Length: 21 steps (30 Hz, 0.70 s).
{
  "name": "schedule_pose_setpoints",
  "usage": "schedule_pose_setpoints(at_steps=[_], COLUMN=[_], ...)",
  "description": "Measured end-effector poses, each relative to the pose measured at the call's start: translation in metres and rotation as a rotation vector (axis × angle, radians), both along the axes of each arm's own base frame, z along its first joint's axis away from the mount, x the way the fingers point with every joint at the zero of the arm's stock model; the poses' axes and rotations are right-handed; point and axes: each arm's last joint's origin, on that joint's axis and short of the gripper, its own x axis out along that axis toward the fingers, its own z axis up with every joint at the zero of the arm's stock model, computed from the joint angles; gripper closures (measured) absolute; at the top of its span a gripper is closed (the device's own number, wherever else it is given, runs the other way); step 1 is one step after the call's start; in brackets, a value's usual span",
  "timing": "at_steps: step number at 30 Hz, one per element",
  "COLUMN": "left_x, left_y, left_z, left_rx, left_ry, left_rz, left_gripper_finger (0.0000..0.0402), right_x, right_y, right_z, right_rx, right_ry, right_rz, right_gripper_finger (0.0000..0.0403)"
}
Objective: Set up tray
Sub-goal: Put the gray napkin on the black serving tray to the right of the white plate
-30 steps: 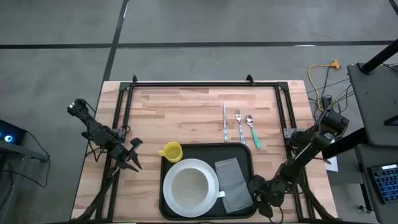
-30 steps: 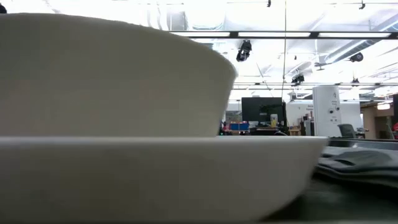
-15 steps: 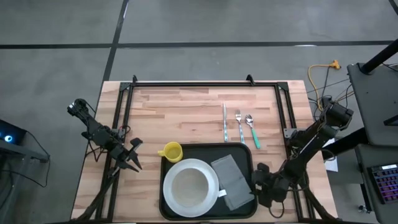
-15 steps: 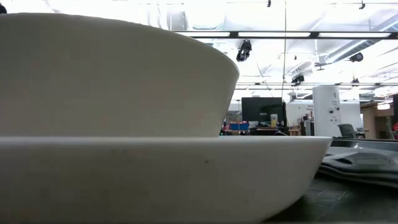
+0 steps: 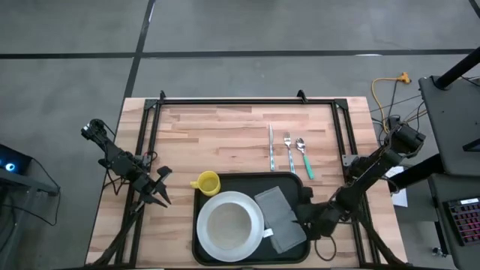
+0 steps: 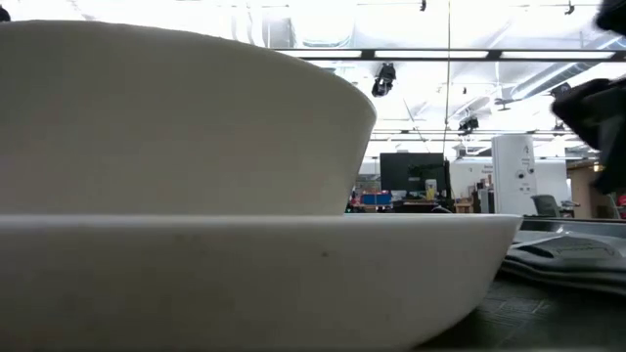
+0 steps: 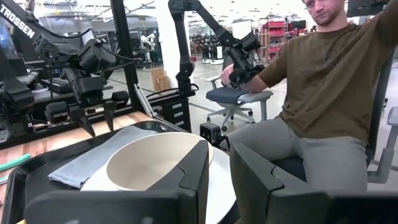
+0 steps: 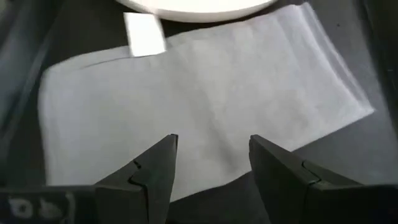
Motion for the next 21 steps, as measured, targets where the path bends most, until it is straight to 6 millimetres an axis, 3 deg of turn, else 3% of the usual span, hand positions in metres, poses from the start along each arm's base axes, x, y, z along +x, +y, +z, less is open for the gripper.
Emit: schedule_pose_setpoints(at_steps=[9, 21], left_x=[0.000, 0.000], left_y=[0.000, 0.000], left_z=[0.000, 0.000], left_rx=[0.000, 0.000], left_ry=[0.000, 0.000], left_rz=[0.000, 0.000], left_gripper_finger=[0.0354, 0.0354], right_x=[0.025, 0.040], right_y=[-0.028, -0.038], right_z=[-0.001, 0.004], right_rx=[-0.069, -0.057], right_ry=[0.049, 0.009], right_rz=[0.064, 0.193], right_gripper_finger=[0.0218, 0.0223])
